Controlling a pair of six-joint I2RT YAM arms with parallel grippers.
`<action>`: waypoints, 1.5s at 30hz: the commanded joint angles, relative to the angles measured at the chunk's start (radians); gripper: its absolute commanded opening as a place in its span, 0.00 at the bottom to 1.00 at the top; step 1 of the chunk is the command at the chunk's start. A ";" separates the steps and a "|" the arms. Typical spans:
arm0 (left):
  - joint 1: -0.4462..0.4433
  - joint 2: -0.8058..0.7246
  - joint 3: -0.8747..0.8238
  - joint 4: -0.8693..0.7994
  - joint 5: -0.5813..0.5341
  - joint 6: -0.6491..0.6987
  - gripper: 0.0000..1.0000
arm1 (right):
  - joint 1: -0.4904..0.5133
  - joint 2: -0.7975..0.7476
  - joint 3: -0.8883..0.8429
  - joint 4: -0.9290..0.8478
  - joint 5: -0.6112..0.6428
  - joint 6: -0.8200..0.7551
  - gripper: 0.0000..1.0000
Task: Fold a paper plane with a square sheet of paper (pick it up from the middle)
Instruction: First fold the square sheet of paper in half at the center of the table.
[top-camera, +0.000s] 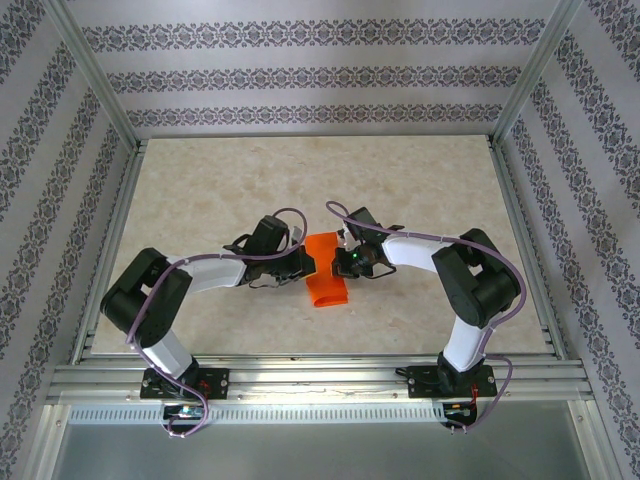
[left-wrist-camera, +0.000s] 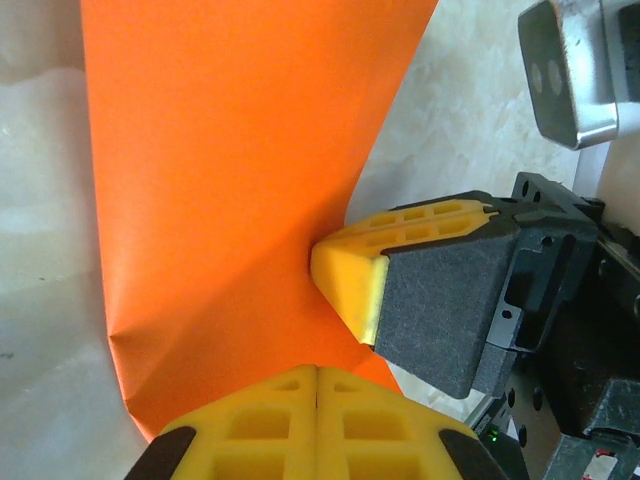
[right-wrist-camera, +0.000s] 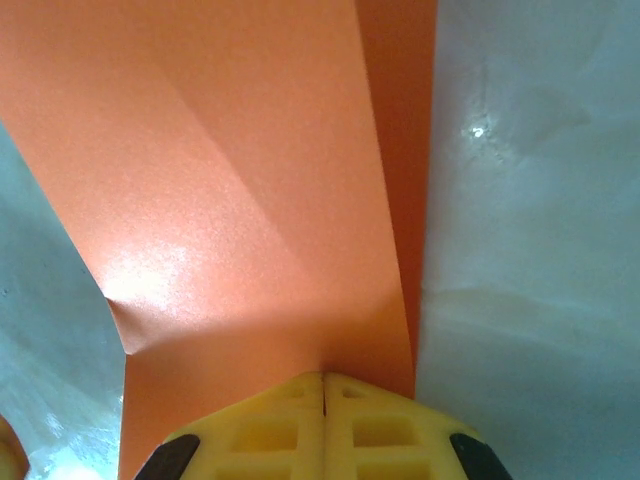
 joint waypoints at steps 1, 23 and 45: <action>-0.023 0.034 -0.012 0.005 0.014 -0.022 0.00 | -0.003 0.018 -0.037 -0.101 0.078 0.011 0.00; -0.045 -0.034 -0.070 0.013 -0.002 0.005 0.00 | -0.005 0.001 -0.043 -0.096 0.079 0.028 0.00; -0.088 -0.022 -0.141 0.028 0.006 0.022 0.01 | -0.007 0.010 -0.047 -0.097 0.081 0.027 0.00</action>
